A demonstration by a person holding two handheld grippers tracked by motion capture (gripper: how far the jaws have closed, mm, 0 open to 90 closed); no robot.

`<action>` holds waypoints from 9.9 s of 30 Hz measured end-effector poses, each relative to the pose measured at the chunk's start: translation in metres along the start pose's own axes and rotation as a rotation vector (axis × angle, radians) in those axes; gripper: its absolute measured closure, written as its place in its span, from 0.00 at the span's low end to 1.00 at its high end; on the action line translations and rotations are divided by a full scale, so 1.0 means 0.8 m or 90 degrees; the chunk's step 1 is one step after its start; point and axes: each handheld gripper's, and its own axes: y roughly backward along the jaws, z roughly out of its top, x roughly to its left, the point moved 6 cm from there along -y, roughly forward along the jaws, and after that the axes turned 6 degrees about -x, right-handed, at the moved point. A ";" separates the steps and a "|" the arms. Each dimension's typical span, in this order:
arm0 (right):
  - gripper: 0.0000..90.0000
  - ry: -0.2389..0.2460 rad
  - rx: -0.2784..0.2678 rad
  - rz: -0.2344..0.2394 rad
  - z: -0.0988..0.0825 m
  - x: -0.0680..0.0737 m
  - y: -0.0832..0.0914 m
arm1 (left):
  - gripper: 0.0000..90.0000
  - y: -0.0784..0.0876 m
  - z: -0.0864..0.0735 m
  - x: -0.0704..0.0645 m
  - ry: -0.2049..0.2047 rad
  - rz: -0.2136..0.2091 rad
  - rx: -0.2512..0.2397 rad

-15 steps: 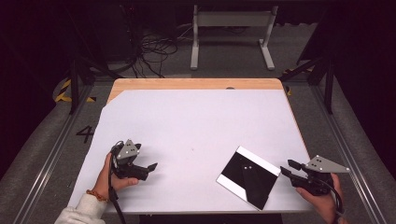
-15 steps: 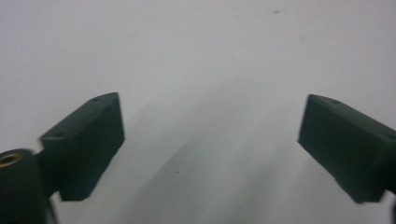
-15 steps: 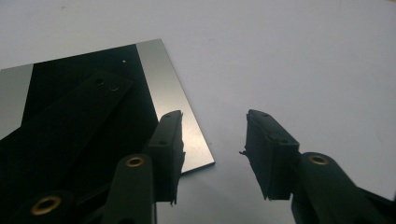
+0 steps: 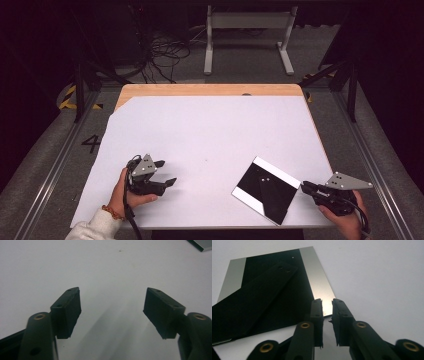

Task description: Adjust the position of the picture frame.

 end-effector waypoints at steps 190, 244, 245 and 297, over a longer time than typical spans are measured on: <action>1.00 0.113 0.034 0.124 0.081 0.107 -0.148 | 1.00 -0.042 0.008 -0.076 -0.080 -0.150 0.076; 1.00 0.150 0.028 0.134 0.049 0.148 -0.131 | 1.00 -0.053 0.014 -0.087 -0.107 -0.111 0.081; 1.00 0.149 0.029 0.134 0.049 0.148 -0.132 | 1.00 -0.054 0.015 -0.086 -0.109 -0.110 0.079; 1.00 0.125 -0.010 0.114 0.072 0.120 -0.123 | 0.98 -0.022 0.021 -0.036 -0.061 -0.070 0.010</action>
